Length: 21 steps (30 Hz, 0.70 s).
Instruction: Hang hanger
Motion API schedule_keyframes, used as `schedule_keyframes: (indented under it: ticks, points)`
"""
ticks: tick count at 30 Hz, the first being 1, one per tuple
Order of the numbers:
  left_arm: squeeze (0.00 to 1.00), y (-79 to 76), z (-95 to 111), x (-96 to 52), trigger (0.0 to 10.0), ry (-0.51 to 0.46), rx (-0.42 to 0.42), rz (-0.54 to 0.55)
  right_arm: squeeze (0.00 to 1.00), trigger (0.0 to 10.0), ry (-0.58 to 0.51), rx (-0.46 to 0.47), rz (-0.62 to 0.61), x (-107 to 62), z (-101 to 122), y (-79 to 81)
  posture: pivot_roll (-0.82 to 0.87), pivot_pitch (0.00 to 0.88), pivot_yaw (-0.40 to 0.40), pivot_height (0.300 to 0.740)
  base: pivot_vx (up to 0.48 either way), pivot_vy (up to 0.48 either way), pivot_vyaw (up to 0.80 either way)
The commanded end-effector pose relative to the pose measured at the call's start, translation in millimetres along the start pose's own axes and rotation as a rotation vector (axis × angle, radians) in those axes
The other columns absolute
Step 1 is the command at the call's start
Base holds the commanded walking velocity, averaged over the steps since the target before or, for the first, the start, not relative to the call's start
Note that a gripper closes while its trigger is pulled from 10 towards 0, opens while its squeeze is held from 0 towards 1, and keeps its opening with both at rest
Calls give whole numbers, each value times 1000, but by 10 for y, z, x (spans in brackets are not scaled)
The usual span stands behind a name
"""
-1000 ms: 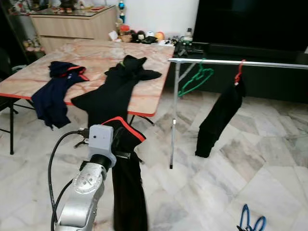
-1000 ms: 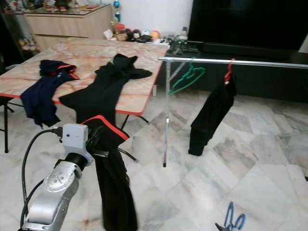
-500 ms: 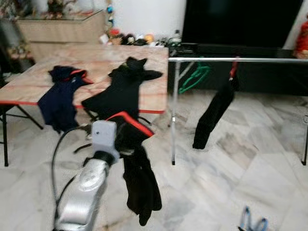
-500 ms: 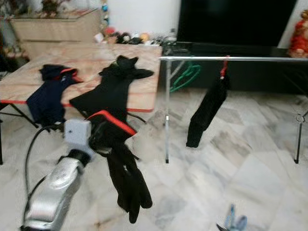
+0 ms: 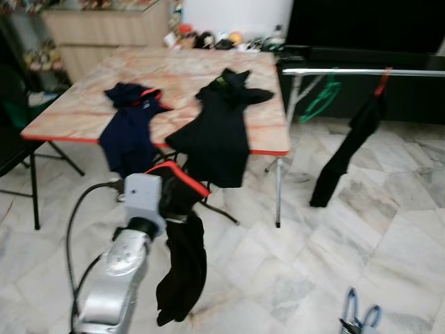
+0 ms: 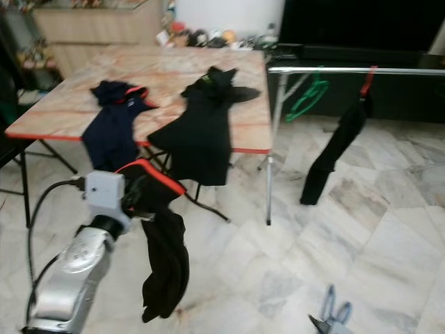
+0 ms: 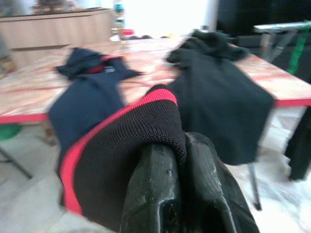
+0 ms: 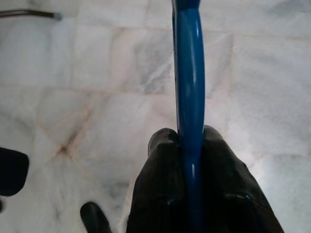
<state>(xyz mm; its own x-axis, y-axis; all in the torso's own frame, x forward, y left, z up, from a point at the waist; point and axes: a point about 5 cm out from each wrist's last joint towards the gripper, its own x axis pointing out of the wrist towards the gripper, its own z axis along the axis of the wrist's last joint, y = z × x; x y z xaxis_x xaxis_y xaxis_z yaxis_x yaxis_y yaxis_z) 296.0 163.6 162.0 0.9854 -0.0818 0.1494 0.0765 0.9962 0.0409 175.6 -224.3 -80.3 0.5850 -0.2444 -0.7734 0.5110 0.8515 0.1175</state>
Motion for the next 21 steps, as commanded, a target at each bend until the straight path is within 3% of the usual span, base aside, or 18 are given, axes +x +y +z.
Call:
schedule_keyframes:
  ticks: [1,2,5,16,21]
  points:
    - [0,-43,39,6,10000,-3,-33,-16,0,10000,35,20,7,-18,-97,7,57,105,14,740,0,0,0]
    - [0,-25,-38,-14,10000,50,-15,-12,0,10000,36,13,8,-17,-95,3,60,106,12,740,0,0,0]
    - [0,2,-66,-27,10000,72,-47,6,0,10000,36,12,9,-17,-94,-1,60,108,11,740,0,0,0]
    - [0,-28,58,-33,10000,18,-101,-34,0,10000,41,-14,19,-17,-93,-5,62,114,8,740,0,0,0]
    - [0,-58,68,-37,10000,14,-97,-45,0,10000,41,-23,22,-17,-92,-8,61,115,7,740,353,0,0]
